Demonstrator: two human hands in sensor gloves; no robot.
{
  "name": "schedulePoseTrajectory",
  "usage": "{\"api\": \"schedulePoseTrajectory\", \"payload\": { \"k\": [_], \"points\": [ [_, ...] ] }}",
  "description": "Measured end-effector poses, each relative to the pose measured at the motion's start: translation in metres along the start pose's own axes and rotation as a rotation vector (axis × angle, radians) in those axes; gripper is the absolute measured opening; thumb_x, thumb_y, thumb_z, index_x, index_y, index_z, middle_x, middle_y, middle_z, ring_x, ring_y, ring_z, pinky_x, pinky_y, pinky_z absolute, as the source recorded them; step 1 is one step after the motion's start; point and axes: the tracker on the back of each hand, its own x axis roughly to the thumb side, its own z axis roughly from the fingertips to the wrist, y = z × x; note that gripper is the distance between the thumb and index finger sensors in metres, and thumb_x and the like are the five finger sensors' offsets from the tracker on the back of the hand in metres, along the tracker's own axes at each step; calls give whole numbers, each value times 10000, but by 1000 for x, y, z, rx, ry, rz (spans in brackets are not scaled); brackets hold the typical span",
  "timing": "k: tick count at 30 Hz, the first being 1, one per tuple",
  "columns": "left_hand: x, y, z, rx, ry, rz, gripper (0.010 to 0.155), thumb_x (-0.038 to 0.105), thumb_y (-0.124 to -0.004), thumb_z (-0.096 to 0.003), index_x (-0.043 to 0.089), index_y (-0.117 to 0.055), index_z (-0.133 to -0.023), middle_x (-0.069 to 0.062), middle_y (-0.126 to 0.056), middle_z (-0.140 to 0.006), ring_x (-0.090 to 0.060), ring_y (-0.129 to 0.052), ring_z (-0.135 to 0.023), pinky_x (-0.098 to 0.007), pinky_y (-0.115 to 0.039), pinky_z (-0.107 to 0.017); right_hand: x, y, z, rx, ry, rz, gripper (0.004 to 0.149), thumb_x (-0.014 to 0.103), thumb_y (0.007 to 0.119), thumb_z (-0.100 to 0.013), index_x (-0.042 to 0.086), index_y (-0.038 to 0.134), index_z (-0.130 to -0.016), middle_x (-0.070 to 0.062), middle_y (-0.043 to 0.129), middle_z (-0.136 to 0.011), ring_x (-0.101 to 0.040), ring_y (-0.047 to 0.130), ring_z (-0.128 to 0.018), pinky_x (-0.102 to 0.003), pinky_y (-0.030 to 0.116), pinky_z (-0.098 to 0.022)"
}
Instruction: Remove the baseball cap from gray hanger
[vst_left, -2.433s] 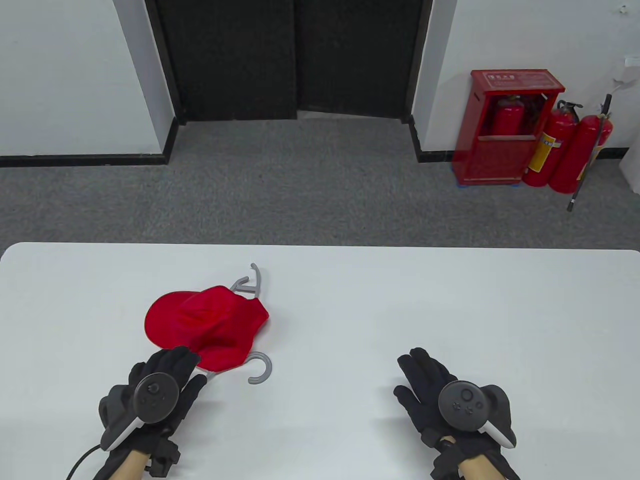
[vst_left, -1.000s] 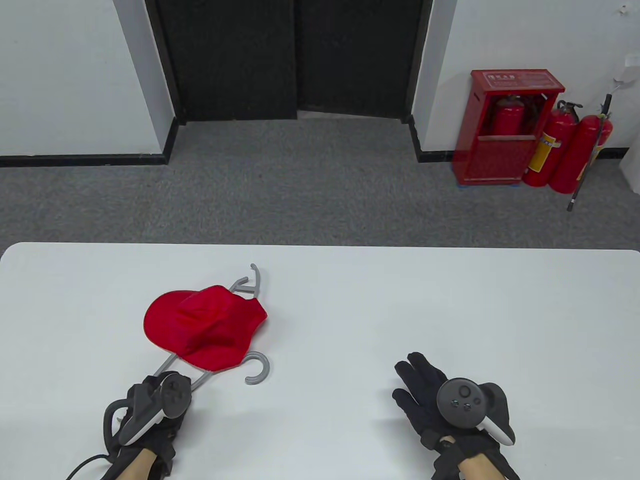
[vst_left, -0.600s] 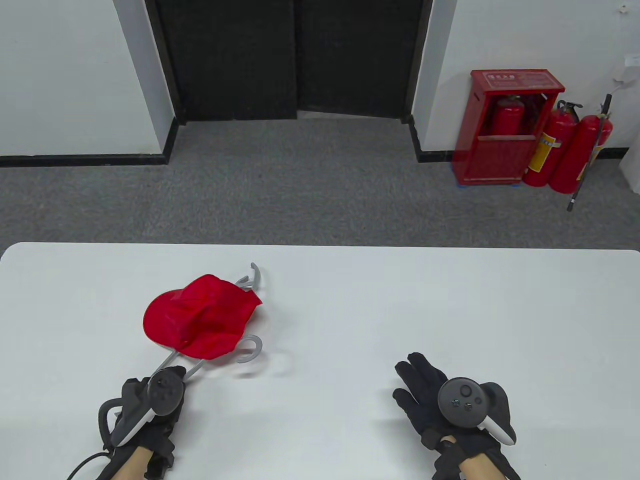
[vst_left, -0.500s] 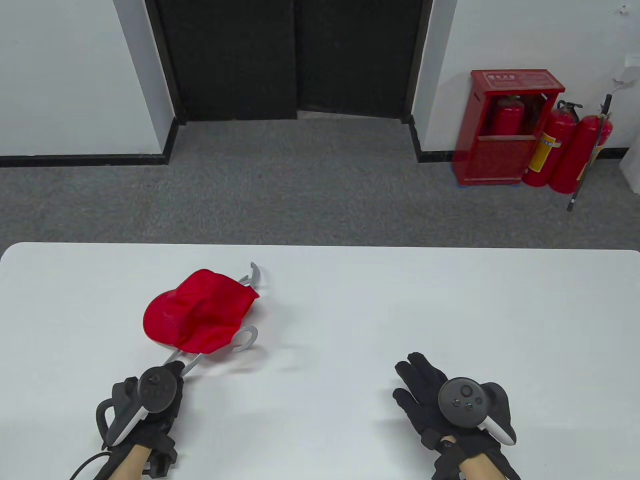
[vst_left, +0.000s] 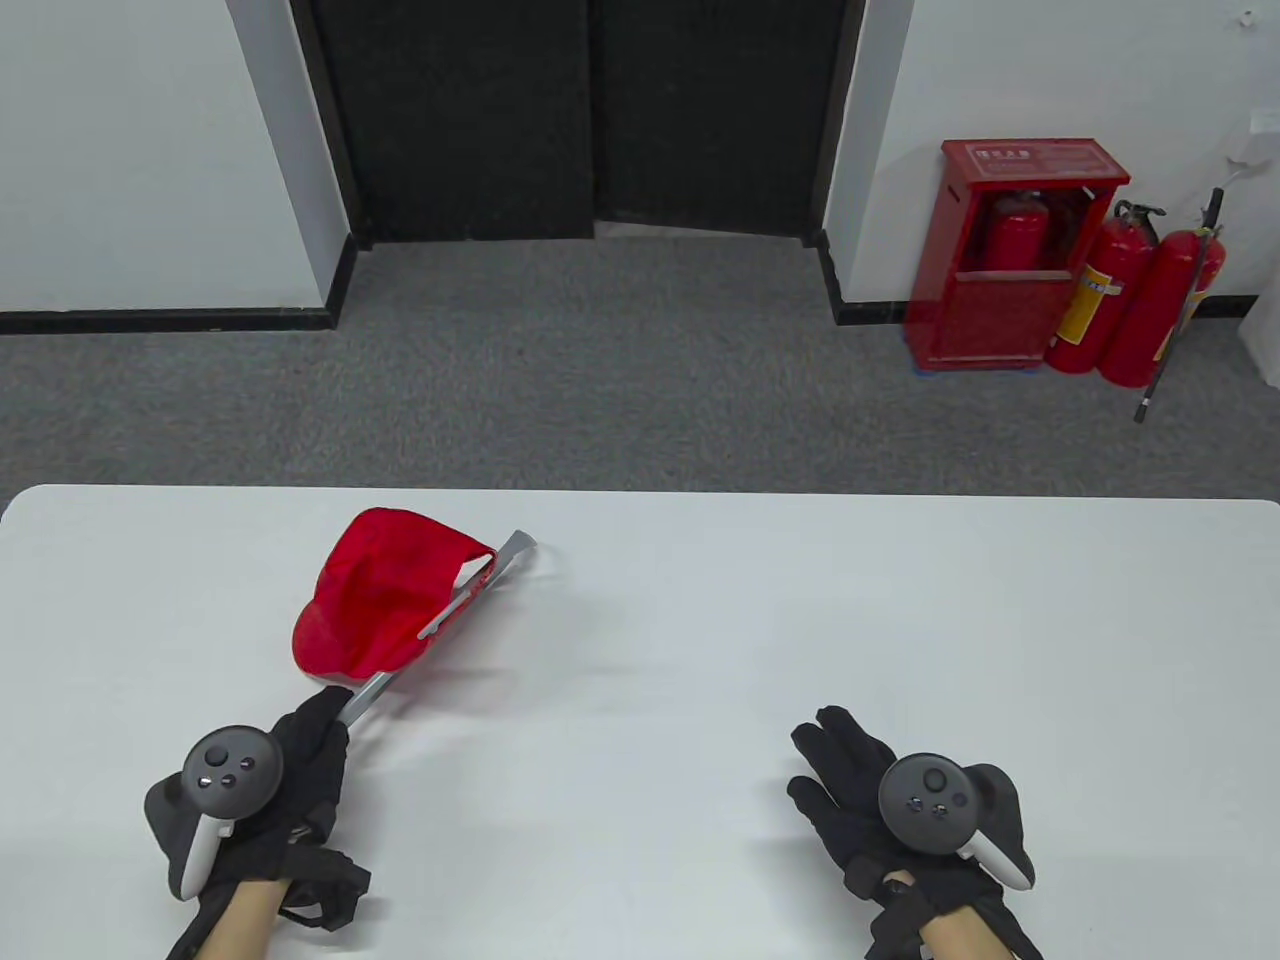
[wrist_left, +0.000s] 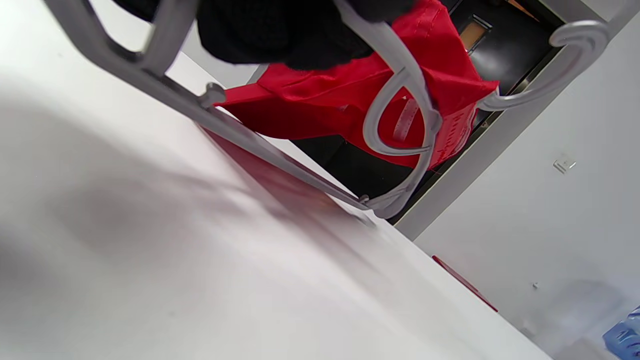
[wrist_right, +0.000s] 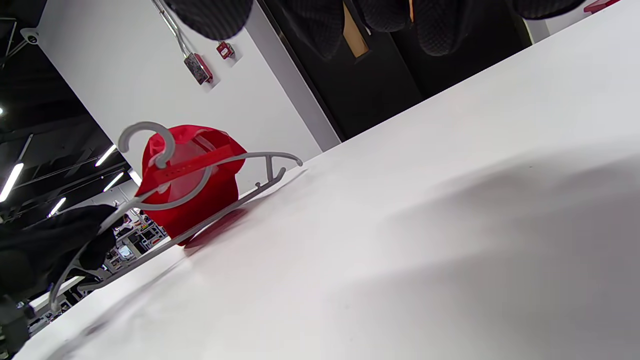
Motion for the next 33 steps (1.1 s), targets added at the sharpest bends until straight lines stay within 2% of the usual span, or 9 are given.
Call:
{"api": "schedulePoseTrajectory", "payload": {
  "k": [3, 14, 19, 28, 33],
  "points": [
    [4, 6, 1, 13, -13, 63, 472, 405, -712, -592, 397, -713, -1064, 13, -949, -800, -230, -934, -610, -658, -615, -698, 0, -2, 1, -4, 3, 1, 652, 474, 612, -592, 127, 543, -1140, -261, 387, -1228, -558, 532, -1035, -815, 473, -637],
    [37, 10, 15, -53, -181, 243, 461, 402, -725, -590, 397, -733, -1050, 23, -959, -798, -233, -934, -616, -640, -621, -699, 7, -11, 4, -71, -34, 12, 649, 472, 615, -590, 125, 555, -1135, -263, 402, -1224, -557, 529, -1035, -814, 473, -638],
    [53, 7, 24, -97, -257, 301, 458, 400, -732, -588, 398, -742, -1046, 22, -964, -795, -237, -935, -618, -638, -622, -699, 13, -17, 7, -160, -79, 8, 648, 467, 622, -587, 119, 560, -1130, -263, 424, -1218, -554, 538, -1033, -813, 478, -638],
    [89, -1, 45, -157, -466, 234, 450, 393, -756, -577, 395, -779, -1027, 17, -982, -788, -249, -940, -621, -639, -619, -703, 34, -26, 19, -399, -224, 81, 660, 447, 660, -577, 139, 486, -1134, -236, 443, -1212, -538, 533, -1041, -814, 472, -641],
    [112, -6, 63, -137, -601, 149, 446, 391, -774, -564, 392, -806, -1009, 24, -1001, -774, -250, -950, -615, -638, -634, -698, 44, -28, 22, -441, -272, 75, 618, 418, 678, -576, 138, 554, -1113, -231, 485, -1201, -533, 532, -1043, -817, 467, -641]
  ]
}}
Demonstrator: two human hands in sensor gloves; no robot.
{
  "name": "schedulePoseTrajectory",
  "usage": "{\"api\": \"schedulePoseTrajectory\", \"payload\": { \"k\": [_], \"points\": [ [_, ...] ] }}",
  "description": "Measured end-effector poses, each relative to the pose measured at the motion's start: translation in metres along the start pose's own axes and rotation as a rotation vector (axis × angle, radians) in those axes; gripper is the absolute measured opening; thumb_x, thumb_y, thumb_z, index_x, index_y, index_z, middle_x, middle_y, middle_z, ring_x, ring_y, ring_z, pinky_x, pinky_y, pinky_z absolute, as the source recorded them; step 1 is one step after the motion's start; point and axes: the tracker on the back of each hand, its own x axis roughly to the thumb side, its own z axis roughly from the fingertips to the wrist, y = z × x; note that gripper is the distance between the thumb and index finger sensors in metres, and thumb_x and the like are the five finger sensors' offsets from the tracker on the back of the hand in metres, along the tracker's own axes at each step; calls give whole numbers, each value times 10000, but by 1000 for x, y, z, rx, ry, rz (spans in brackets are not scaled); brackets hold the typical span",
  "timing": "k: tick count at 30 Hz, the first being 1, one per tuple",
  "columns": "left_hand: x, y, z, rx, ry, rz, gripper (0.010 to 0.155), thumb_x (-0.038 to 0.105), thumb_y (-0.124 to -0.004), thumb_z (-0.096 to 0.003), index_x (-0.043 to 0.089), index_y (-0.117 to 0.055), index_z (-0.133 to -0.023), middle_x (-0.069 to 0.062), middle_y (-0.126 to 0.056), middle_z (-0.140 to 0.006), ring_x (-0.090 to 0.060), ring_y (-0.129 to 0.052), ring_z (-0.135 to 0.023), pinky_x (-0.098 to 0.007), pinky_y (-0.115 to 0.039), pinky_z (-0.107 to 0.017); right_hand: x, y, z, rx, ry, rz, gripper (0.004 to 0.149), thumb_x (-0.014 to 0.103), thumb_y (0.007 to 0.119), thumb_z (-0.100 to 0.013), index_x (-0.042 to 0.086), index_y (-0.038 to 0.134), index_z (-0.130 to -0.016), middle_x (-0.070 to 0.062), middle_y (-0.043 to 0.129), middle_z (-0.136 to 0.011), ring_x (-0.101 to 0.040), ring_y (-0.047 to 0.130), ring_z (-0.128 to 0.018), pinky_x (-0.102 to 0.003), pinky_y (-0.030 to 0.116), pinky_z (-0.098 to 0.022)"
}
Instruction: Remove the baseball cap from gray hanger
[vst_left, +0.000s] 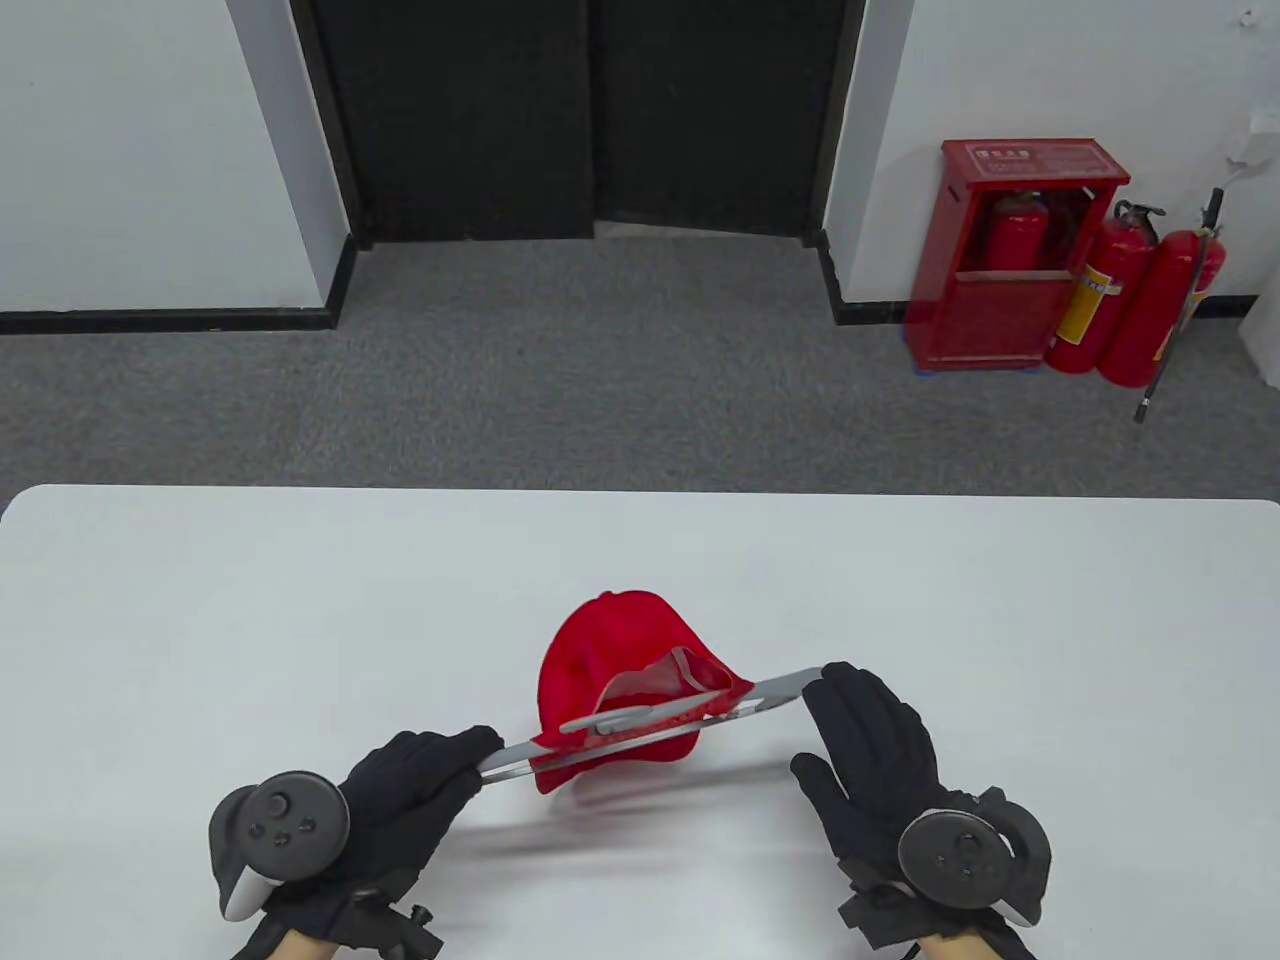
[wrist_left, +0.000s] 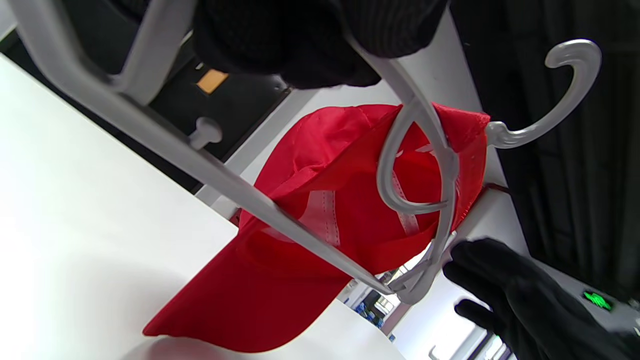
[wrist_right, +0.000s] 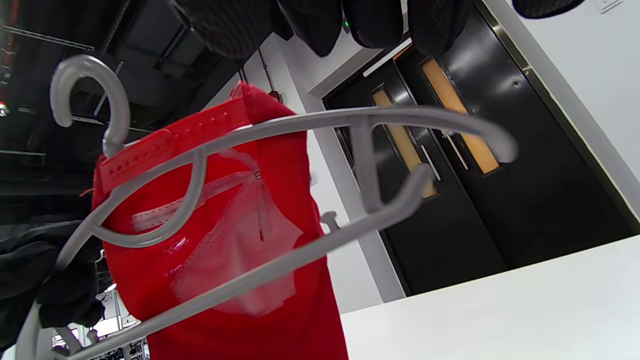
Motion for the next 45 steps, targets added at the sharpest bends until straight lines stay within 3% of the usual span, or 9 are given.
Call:
{"api": "schedulePoseTrajectory", "payload": {
  "k": [5, 16, 36, 45],
  "points": [
    [14, -6, 2, -18, -54, -23, 445, 386, -779, -560, 391, -815, -1004, 23, -1005, -773, -255, -951, -618, -641, -636, -697, 8, 6, -1, 89, -68, 16, 602, 416, 673, -579, 143, 578, -1107, -220, 502, -1205, -531, 531, -1051, -845, 414, -635],
    [19, -9, 3, -29, -82, -68, 440, 384, -776, -562, 392, -819, -1001, 22, -1004, -778, -263, -946, -630, -655, -615, -709, 19, 7, -1, 22, -128, -17, 397, 293, 716, -561, 148, 746, -929, -190, 714, -1071, -466, 708, -972, -832, 461, -636],
    [25, -10, 5, -3, -92, -192, 436, 385, -774, -563, 397, -824, -996, 19, -1007, -777, -265, -949, -627, -656, -618, -706, 58, -8, 3, -131, -329, 17, 377, 276, 714, -548, 153, 763, -901, -173, 750, -1024, -429, 771, -923, -808, 512, -640],
    [29, -11, 6, 12, -110, -259, 436, 388, -771, -563, 399, -823, -996, 22, -1005, -778, -263, -948, -630, -655, -617, -709, 73, -16, 5, -184, -390, -23, 379, 277, 691, -551, 138, 735, -901, -215, 786, -849, -383, 833, -766, -753, 591, -632]
  ]
}}
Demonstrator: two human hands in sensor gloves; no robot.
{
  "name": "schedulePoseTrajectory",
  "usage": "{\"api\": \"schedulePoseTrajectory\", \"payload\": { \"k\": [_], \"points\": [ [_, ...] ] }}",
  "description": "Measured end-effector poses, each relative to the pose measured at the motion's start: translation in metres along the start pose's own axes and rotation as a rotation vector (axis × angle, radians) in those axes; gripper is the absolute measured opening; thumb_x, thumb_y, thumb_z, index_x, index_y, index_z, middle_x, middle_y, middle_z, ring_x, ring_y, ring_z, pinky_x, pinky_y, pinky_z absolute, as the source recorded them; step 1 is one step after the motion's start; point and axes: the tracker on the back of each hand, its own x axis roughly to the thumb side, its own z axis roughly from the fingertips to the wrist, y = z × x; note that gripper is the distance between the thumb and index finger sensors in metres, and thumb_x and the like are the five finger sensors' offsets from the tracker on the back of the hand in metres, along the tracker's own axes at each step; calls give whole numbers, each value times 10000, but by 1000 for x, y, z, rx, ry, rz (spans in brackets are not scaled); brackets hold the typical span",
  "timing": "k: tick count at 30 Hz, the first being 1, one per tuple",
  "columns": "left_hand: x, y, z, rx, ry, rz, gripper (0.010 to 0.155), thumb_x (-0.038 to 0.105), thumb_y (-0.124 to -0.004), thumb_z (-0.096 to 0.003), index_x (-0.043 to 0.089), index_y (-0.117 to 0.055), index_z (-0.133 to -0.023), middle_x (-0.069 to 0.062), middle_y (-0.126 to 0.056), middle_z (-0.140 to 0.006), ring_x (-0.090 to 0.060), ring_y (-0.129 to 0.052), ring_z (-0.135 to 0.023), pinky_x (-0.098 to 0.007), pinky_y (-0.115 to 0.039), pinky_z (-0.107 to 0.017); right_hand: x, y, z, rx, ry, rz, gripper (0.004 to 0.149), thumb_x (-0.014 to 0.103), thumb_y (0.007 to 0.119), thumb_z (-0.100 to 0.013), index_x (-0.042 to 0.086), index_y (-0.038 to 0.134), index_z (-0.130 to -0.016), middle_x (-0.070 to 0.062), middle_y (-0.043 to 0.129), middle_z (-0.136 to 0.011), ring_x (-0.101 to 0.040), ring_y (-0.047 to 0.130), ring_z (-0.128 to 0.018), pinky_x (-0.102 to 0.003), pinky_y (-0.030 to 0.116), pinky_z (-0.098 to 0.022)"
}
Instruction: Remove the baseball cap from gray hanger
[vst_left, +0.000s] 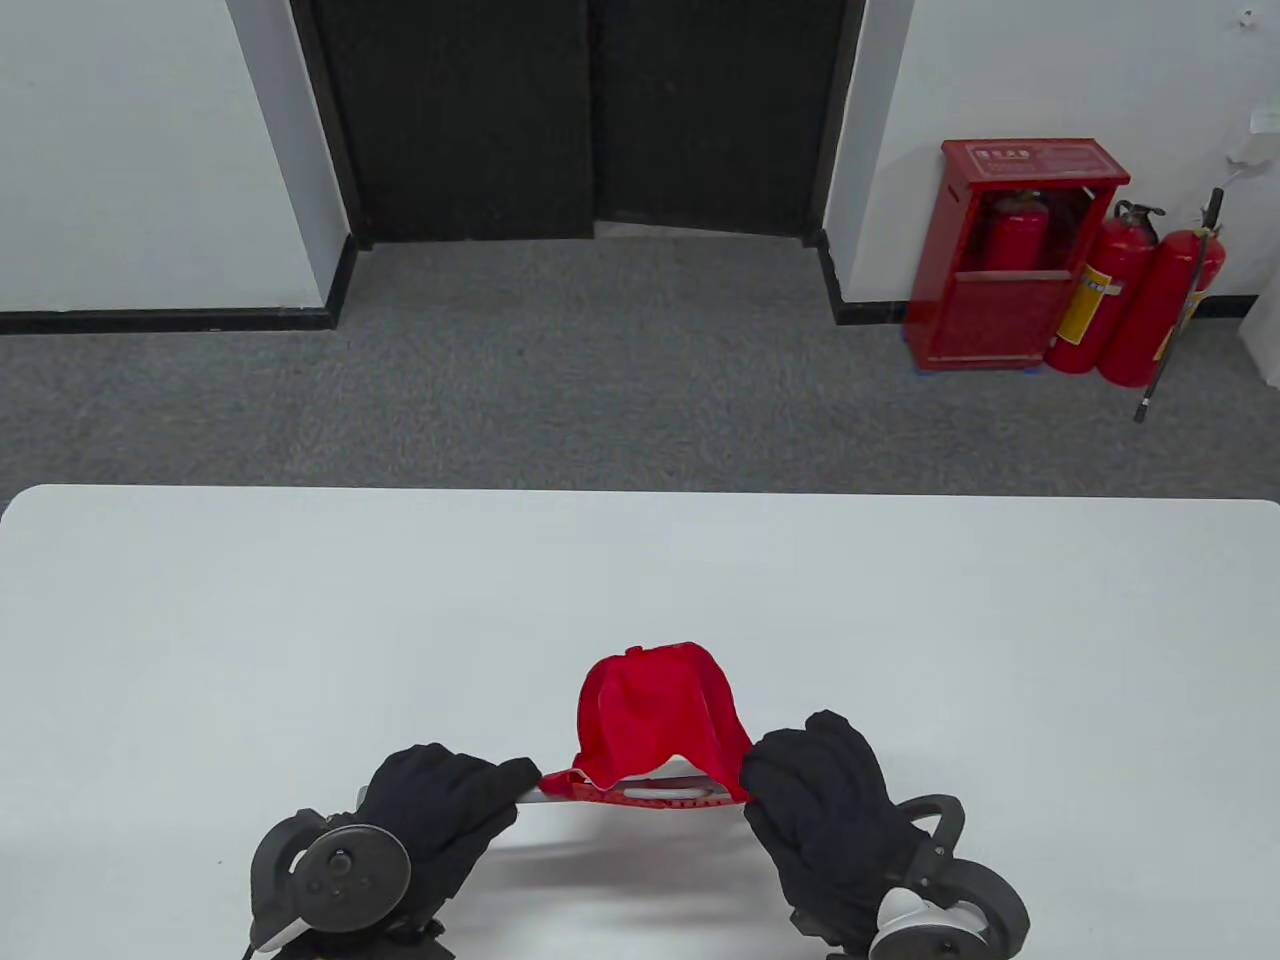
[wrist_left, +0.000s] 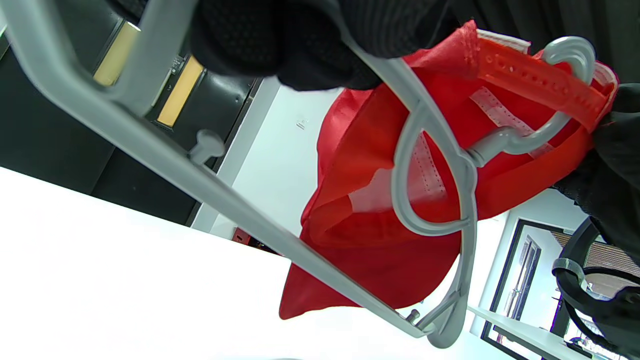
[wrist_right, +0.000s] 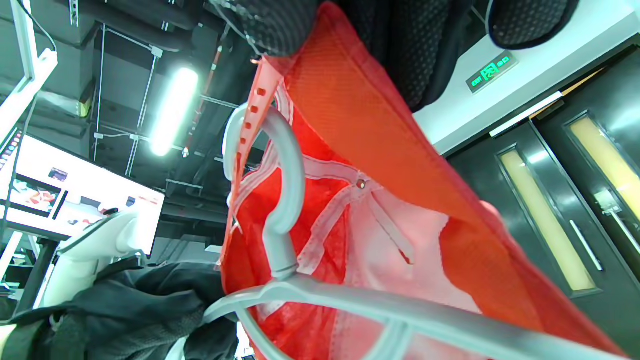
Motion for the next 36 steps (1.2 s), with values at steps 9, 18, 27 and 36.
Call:
{"api": "schedulePoseTrajectory", "payload": {
  "k": [9, 18, 27, 36],
  "points": [
    [9, -3, 2, -1, -45, -218, 435, 392, -776, -559, 407, -827, -990, 29, -1006, -780, -260, -946, -638, -647, -612, -718, 17, -6, -5, -69, -35, -51, 380, 284, 684, -550, 135, 736, -896, -209, 802, -812, -363, 853, -730, -725, 629, -623],
    [2, -1, 2, 9, -33, -202, 434, 387, -776, -559, 405, -828, -989, 24, -1005, -784, -266, -946, -645, -656, -603, -721, -32, -29, 8, -318, 321, -309, 382, 295, 687, -553, 140, 733, -898, -198, 823, -757, -332, 870, -633, -660, 699, -578],
    [-16, 6, 3, 21, 22, -208, 434, 385, -776, -559, 399, -829, -990, 19, -1005, -787, -268, -948, -645, -659, -605, -717, -86, -39, 39, -586, 675, -638, 384, 298, 685, -556, 139, 731, -902, -192, 830, -766, -323, 885, -632, -612, 749, -535],
    [-36, 14, 5, 60, 118, -197, 438, 387, -767, -564, 397, -814, -1000, 22, -997, -795, -266, -946, -647, -656, -611, -712, -129, -14, 75, -587, 917, -816, 384, 294, 672, -566, 141, 710, -915, -188, 818, -821, -332, 896, -706, -613, 751, -573]
  ]
}}
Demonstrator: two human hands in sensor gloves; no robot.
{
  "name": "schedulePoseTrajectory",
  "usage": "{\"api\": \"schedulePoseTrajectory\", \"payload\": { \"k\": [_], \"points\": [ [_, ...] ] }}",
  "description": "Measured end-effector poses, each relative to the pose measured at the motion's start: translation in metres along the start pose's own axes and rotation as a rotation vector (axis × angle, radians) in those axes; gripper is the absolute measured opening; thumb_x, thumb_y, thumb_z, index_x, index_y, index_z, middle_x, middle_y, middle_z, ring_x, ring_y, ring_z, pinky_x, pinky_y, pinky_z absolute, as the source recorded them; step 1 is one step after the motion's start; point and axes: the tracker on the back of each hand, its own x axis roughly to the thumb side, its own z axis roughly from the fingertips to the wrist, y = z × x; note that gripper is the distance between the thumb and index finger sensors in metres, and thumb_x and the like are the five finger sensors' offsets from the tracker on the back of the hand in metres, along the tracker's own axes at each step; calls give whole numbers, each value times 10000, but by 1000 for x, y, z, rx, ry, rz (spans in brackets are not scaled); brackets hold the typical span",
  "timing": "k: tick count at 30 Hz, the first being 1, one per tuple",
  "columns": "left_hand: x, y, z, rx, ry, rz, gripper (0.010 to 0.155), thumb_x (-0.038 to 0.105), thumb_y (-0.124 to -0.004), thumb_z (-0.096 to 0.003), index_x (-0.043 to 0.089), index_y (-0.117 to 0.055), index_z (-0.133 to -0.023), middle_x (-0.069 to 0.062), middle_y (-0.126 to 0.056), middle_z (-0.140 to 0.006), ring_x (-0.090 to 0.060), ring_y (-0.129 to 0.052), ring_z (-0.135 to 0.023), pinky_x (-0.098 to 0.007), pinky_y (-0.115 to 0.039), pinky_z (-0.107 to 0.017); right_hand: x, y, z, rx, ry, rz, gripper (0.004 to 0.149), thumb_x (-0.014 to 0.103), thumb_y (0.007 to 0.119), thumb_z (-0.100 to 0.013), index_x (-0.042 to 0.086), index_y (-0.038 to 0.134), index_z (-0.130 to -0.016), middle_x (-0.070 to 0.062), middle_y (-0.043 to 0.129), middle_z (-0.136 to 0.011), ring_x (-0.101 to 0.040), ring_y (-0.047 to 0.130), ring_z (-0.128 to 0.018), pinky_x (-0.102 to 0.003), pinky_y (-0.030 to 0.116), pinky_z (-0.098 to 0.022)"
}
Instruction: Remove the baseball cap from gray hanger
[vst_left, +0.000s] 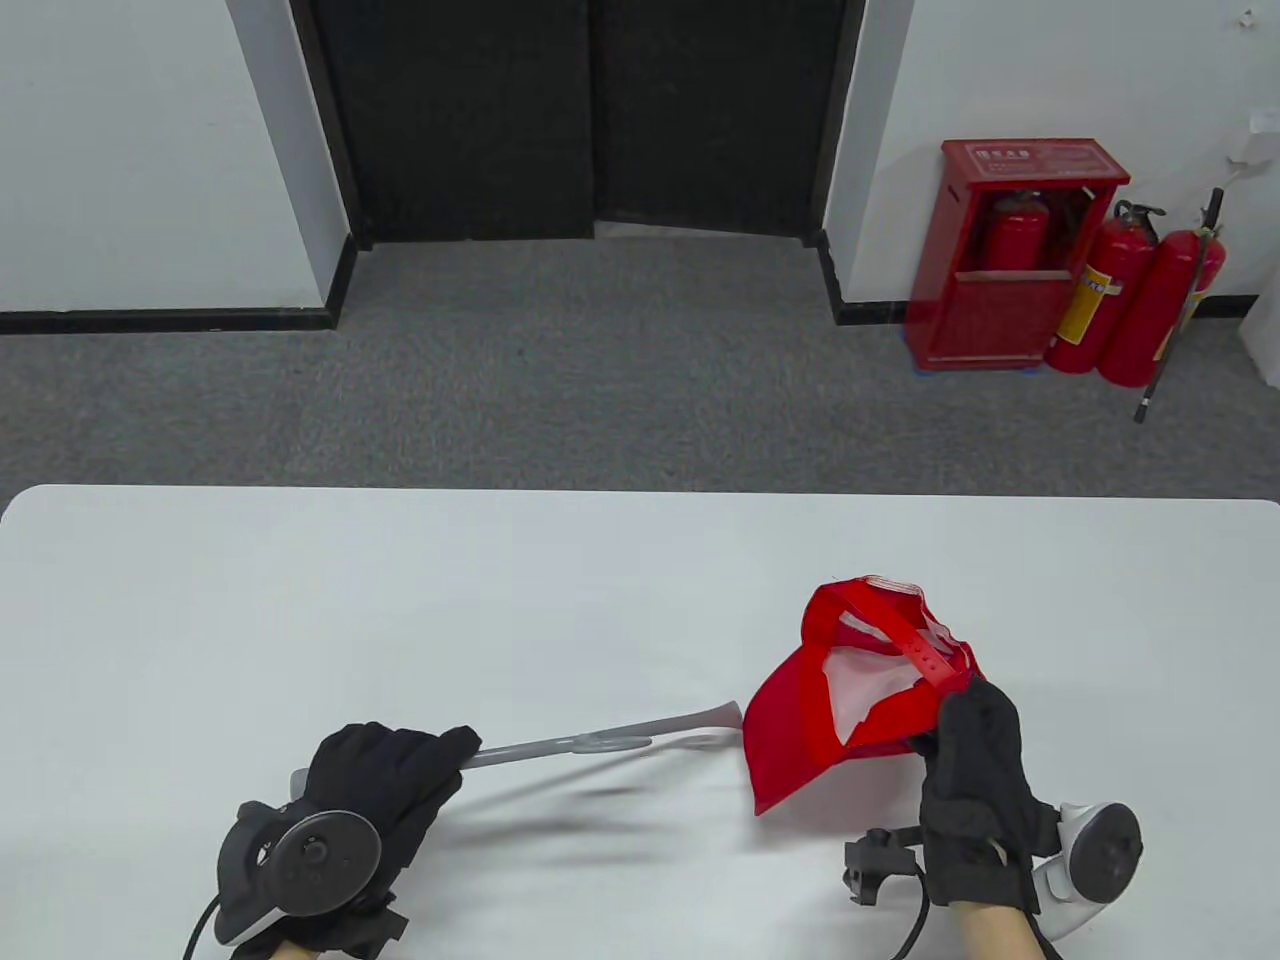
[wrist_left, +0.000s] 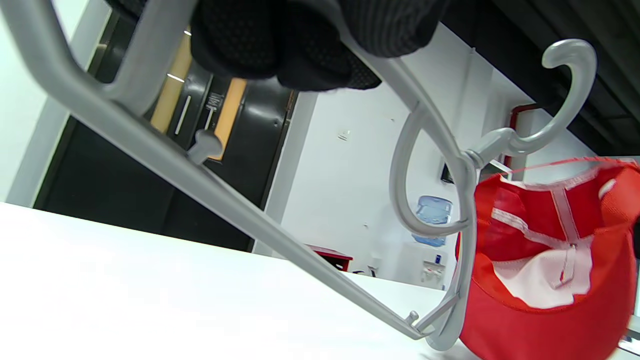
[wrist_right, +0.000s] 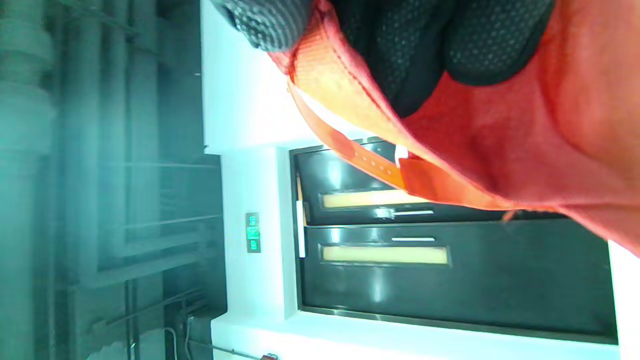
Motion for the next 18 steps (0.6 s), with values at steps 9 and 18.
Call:
{"api": "schedulePoseTrajectory", "payload": {
  "k": [9, 18],
  "points": [
    [-20, 3, 2, 59, 134, 39, 443, 386, -755, -573, 379, -799, -1014, 12, -985, -796, -267, -943, -643, -658, -630, -689, -40, -18, -11, -26, 163, -40, 378, 271, 681, -564, 133, 720, -913, -205, 813, -884, -386, 904, -796, -660, 705, -640],
    [-32, 7, 4, 124, 245, 39, 446, 389, -746, -580, 378, -785, -1024, 15, -978, -805, -264, -942, -645, -659, -634, -685, -38, -45, -13, -182, 247, 147, 531, 385, 643, -595, 93, 596, -1037, -271, 670, -1006, -483, 747, -882, -731, 609, -615]
  ]
}}
